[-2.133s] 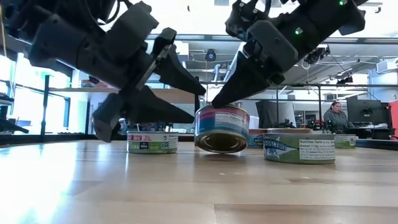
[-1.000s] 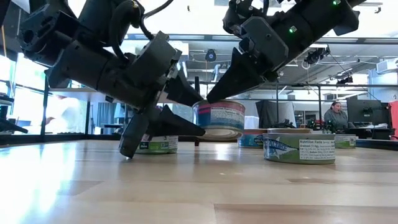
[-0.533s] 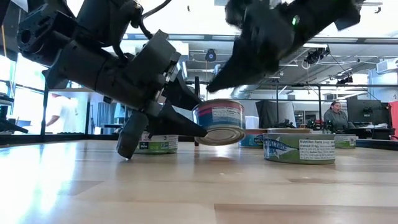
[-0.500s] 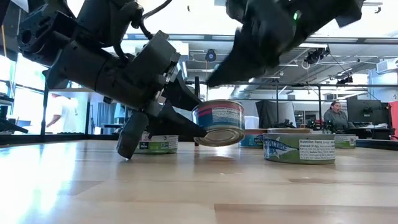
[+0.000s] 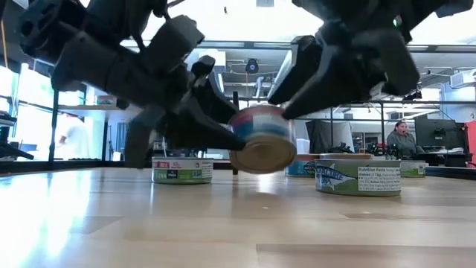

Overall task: Stack canned seafood by type on shelf
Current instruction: Put the blue tuna can on the shelf aligned with the other blue tuna can

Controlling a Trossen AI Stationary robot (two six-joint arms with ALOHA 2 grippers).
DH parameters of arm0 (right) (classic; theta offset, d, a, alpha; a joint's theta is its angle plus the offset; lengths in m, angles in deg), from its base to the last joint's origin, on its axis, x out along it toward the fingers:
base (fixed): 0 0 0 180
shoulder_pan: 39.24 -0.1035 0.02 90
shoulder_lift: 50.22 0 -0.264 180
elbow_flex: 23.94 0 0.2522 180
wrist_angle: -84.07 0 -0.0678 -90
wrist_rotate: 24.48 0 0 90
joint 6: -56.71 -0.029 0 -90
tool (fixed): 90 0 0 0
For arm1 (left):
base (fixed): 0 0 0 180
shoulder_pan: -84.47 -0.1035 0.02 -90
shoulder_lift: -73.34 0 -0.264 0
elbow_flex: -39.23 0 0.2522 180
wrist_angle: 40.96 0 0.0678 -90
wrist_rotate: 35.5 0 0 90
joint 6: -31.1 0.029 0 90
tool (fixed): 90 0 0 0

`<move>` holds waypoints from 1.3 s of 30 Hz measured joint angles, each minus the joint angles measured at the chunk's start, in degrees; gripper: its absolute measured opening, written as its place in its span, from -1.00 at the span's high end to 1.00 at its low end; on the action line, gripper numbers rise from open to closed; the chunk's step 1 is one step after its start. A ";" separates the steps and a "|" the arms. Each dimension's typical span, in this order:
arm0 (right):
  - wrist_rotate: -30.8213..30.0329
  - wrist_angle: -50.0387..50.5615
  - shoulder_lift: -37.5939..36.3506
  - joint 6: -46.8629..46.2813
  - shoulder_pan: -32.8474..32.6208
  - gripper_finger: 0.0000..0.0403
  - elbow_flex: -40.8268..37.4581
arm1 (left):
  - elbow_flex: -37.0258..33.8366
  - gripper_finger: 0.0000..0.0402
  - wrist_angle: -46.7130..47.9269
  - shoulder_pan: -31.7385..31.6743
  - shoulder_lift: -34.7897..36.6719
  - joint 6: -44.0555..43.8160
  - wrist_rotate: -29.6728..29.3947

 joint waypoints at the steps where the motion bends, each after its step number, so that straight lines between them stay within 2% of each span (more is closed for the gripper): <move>1: -0.82 -0.08 0.79 1.54 -0.22 -0.31 0.00 | 0.00 0.21 0.20 -0.15 0.49 -0.97 0.40; 6: -4.68 -3.56 4.83 7.45 -0.43 -0.32 -0.02 | -0.02 0.21 2.57 -0.88 2.42 -5.54 2.36; 8: -8.16 -5.73 5.98 7.65 -0.41 -0.31 -0.04 | -0.02 0.21 2.76 -1.20 3.08 -7.12 2.56; 10: -8.93 -8.46 6.19 7.63 -0.37 -0.26 -0.11 | 0.04 0.21 2.40 -1.36 3.20 -8.01 2.56; 12: -9.33 -10.10 6.23 7.25 -0.36 -0.17 -0.07 | 0.04 0.21 2.02 -1.36 3.20 -8.65 2.60; 16: -9.76 -10.60 6.27 3.30 -0.42 0.16 -0.07 | 0.04 0.11 1.37 -1.01 3.20 -8.65 3.07; 20: -10.73 -10.81 6.32 -0.36 -0.79 0.15 -0.07 | 0.07 -0.04 0.52 -0.43 3.20 -6.21 2.37; 25: -13.24 -12.36 6.40 -0.61 -2.81 0.15 -0.15 | 0.21 -0.19 0.75 0.30 3.31 -2.04 1.69; 33: -20.48 -16.99 6.40 0.26 -6.89 0.15 -0.15 | 0.20 -0.21 0.60 0.28 3.31 -1.61 -0.83; 39: -20.08 -19.59 6.40 1.24 -7.25 0.15 -0.15 | 0.20 -0.19 -1.44 1.46 3.31 -0.65 -0.79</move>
